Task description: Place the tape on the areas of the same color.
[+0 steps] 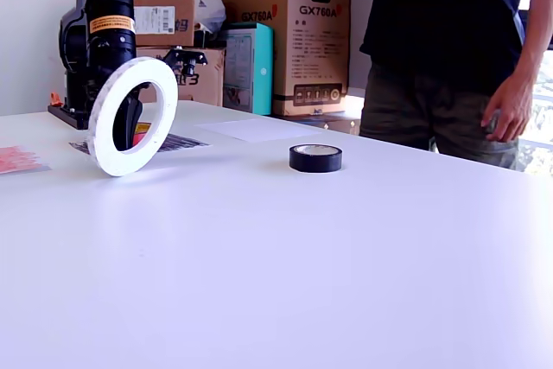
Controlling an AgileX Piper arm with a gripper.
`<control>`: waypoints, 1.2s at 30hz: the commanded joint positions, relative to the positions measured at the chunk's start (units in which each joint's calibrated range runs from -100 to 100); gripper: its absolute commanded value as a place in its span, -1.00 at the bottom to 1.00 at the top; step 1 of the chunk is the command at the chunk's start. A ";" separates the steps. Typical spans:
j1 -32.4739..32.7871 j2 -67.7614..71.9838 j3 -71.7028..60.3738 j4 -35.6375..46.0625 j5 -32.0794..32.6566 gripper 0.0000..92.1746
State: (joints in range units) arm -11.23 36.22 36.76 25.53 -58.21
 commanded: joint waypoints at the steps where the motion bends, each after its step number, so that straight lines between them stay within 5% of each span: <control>1: 1.06 -0.20 -0.46 -0.20 2.06 -1.00; 15: 2.01 -13.67 2.81 1.58 2.55 -0.96; 26: 5.01 -19.66 1.36 3.28 1.81 -0.27; 33: 6.82 -19.66 -9.63 4.47 2.38 -0.10; 36: 8.79 -18.91 -20.27 12.78 2.38 -0.07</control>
State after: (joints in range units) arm -4.27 17.16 30.09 31.05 -55.73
